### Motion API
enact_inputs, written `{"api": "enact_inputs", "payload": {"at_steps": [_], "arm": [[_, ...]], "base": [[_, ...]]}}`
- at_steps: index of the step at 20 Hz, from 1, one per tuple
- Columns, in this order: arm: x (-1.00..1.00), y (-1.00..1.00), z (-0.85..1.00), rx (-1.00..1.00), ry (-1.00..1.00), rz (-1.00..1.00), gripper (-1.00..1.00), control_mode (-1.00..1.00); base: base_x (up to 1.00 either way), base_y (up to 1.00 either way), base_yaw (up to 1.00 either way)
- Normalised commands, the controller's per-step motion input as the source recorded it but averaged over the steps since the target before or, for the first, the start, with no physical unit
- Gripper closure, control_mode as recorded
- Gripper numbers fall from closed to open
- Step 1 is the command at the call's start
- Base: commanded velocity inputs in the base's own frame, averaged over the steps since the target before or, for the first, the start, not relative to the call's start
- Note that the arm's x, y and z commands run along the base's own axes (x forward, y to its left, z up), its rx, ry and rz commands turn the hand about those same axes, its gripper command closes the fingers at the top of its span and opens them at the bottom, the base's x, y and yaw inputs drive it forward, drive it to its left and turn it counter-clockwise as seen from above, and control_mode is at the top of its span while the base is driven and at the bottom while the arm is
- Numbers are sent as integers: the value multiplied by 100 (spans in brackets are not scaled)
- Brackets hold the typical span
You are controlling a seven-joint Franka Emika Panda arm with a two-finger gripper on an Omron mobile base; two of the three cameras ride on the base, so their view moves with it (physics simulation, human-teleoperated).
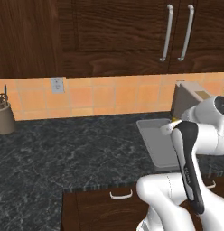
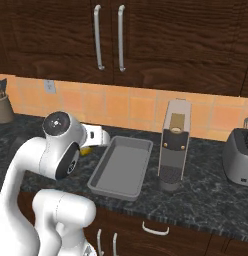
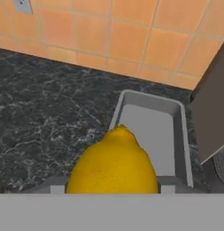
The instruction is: Place one lemon and one chicken drumstick in each tupperware on the nearby counter, to pack two identical lunches.
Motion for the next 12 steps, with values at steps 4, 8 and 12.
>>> {"api": "enact_inputs", "payload": {"at_steps": [4, 8, 12], "arm": [[0, -93, -45, 0, 0, 0, 100, -100], [3, -47, -41, 0, 4, 0, 100, -100], [12, 8, -43, -5, 4, 0, 100, -100]], "base": [[0, 0, 0], [0, 0, 0], [0, 0, 0]]}}
